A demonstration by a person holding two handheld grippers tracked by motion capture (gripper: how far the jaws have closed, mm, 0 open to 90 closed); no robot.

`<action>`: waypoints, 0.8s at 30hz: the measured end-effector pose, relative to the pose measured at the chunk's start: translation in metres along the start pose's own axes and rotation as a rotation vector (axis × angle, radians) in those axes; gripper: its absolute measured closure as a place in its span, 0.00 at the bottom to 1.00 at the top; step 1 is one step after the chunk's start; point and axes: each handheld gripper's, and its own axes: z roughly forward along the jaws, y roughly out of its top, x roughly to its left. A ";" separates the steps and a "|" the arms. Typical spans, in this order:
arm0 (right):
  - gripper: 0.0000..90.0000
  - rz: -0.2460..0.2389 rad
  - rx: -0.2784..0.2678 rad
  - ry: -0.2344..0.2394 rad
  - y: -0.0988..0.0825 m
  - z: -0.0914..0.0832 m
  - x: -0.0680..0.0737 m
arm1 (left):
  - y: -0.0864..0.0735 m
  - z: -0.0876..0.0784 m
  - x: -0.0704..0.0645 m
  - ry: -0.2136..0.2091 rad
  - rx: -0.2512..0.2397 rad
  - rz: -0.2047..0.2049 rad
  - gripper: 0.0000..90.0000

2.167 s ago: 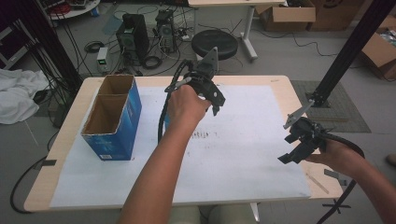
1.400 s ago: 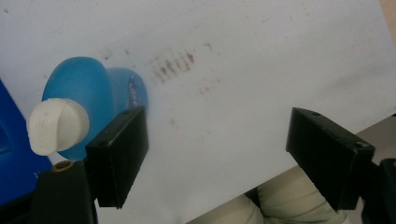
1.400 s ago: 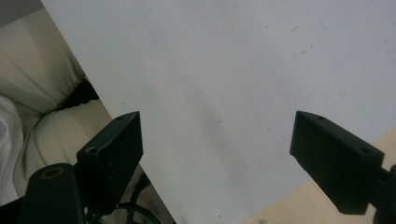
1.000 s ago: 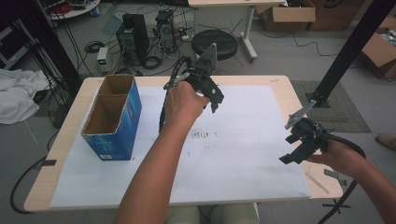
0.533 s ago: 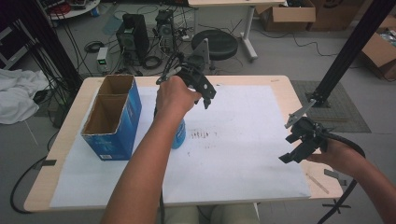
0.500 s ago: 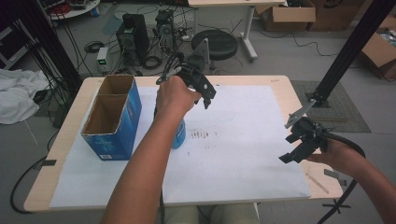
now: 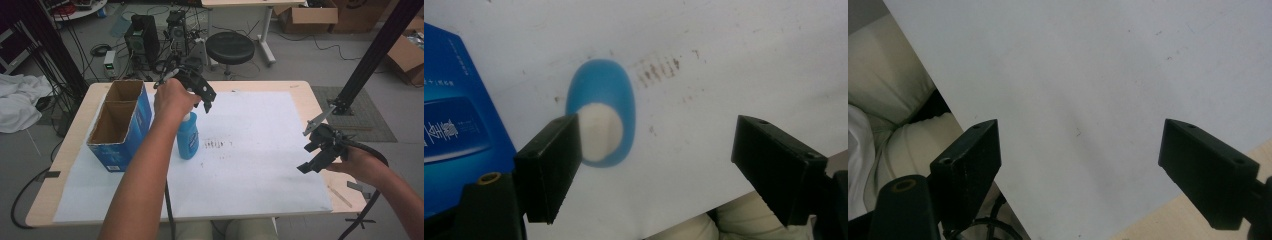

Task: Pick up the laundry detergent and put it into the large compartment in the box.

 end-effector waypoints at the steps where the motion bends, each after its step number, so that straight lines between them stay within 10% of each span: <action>1: 0.19 0.005 -0.003 0.004 0.000 0.000 0.000 | 0.000 0.000 0.002 0.000 0.003 -0.001 0.23; 24: 0.19 0.007 0.006 0.016 0.001 0.005 -0.005 | 0.003 0.018 0.025 0.011 0.017 -0.038 0.22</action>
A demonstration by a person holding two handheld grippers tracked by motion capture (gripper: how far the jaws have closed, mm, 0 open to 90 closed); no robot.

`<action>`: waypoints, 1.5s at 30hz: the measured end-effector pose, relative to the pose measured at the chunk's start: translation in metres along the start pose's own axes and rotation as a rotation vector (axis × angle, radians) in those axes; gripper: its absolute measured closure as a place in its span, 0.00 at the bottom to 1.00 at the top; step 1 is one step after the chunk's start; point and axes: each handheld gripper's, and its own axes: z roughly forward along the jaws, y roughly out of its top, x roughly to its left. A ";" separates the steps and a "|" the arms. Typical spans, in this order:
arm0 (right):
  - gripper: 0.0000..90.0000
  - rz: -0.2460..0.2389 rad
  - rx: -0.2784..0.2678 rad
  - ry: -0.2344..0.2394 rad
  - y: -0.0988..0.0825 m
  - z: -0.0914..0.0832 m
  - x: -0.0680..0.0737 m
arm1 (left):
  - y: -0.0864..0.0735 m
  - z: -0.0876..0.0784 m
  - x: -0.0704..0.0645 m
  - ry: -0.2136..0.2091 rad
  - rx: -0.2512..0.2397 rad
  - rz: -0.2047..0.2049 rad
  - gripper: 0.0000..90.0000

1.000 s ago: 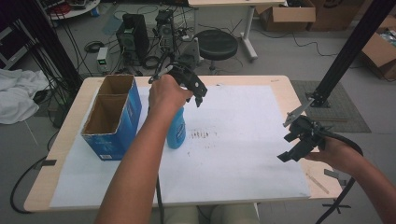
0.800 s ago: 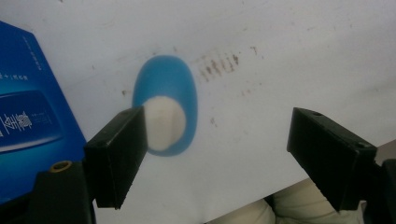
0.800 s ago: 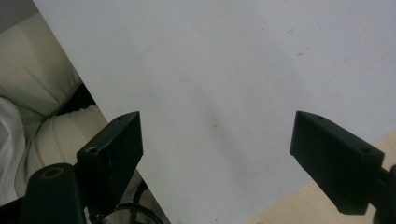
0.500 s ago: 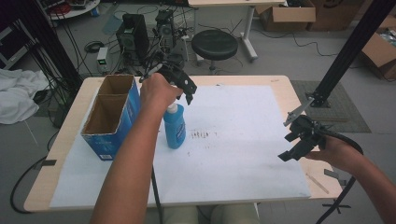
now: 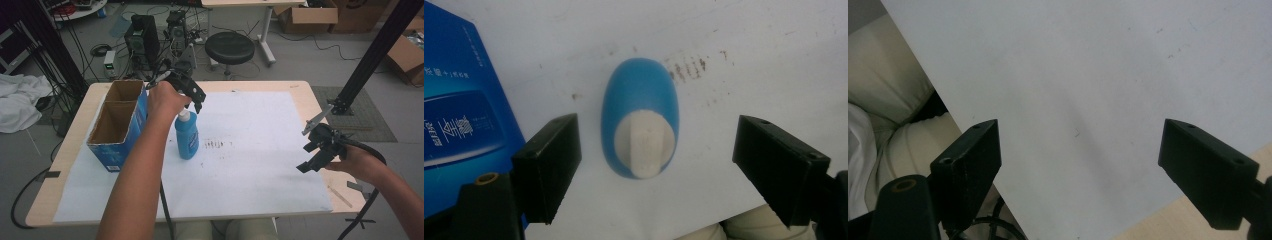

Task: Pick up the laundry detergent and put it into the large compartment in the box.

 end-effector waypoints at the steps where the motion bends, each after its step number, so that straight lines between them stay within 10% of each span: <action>1: 0.19 0.000 0.000 0.000 0.000 0.000 0.000 | 0.000 0.001 0.001 -0.001 -0.003 0.001 0.22; 45: 0.19 -0.006 0.031 0.012 0.006 0.009 -0.002 | -0.002 0.074 0.013 -0.015 0.093 0.013 0.22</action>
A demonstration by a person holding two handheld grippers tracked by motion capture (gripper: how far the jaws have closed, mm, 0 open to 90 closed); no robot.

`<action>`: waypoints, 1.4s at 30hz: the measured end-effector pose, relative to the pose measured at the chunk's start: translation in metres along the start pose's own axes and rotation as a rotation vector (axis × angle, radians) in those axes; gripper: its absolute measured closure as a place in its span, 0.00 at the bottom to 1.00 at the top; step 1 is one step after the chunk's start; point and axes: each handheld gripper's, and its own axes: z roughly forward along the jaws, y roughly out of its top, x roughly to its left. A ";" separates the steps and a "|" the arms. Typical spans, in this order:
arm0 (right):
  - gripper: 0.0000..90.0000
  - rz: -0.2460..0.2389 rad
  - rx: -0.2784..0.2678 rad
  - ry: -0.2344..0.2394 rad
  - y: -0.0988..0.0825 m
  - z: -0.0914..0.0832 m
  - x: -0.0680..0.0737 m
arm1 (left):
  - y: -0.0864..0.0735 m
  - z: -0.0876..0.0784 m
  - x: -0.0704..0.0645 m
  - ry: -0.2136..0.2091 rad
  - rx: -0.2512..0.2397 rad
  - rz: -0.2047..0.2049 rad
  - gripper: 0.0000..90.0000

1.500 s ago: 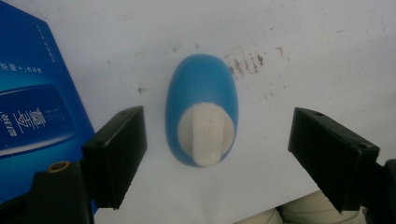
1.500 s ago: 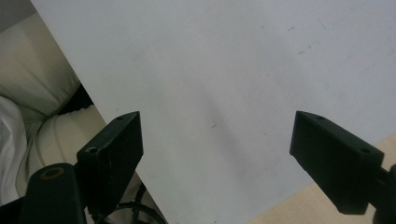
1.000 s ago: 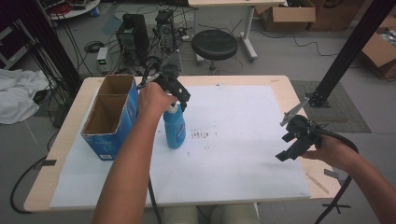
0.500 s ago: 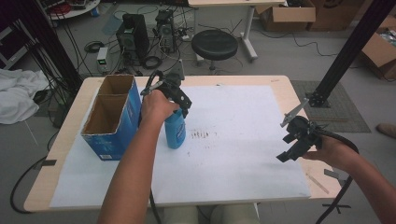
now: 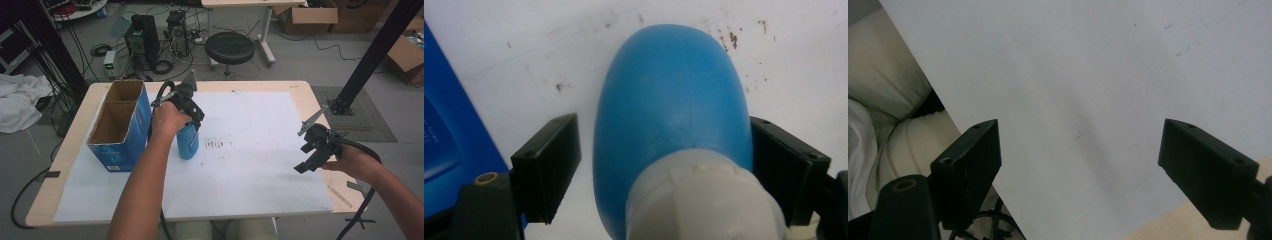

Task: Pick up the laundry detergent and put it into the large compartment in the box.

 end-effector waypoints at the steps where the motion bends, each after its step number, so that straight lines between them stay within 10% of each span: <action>1: 0.19 0.000 -0.002 0.000 0.000 0.000 0.000 | 0.000 0.000 0.000 -0.001 -0.001 -0.001 0.22; 42: 0.20 0.002 -0.007 0.009 0.000 0.001 0.000 | 0.000 0.002 -0.002 0.004 -0.015 -0.012 0.41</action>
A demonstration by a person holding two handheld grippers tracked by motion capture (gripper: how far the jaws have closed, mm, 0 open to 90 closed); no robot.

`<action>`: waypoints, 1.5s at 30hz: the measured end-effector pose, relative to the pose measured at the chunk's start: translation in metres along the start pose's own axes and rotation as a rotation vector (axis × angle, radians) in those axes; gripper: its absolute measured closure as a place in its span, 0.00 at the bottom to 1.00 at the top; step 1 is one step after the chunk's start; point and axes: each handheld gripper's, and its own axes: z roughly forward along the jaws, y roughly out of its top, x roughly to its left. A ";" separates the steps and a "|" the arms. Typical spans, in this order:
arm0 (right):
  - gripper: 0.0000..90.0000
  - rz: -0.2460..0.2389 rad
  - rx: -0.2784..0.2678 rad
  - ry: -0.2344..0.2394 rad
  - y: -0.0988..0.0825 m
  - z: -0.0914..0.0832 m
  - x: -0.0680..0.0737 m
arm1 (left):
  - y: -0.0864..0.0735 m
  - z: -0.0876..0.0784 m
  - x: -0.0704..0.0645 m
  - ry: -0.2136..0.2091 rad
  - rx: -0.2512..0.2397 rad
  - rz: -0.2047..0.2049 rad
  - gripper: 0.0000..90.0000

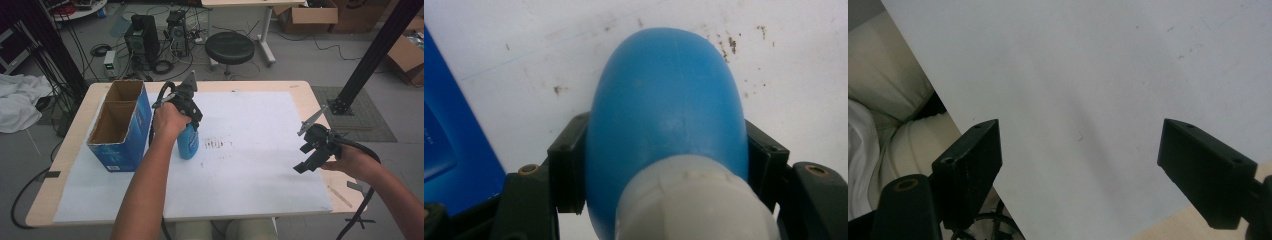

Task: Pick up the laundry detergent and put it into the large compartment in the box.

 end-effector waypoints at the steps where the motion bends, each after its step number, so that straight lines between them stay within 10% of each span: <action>1: 0.20 -0.001 -0.001 0.000 0.000 0.000 0.000 | 0.000 0.000 -0.001 0.008 -0.005 -0.001 0.41; 15: 0.20 0.001 0.001 0.000 -0.003 0.000 -0.001 | 0.000 -0.005 -0.004 0.032 -0.007 -0.002 0.42; 45: 0.20 -0.008 -0.014 0.001 -0.008 -0.005 0.002 | -0.026 -0.125 0.021 0.039 -0.106 -0.024 0.42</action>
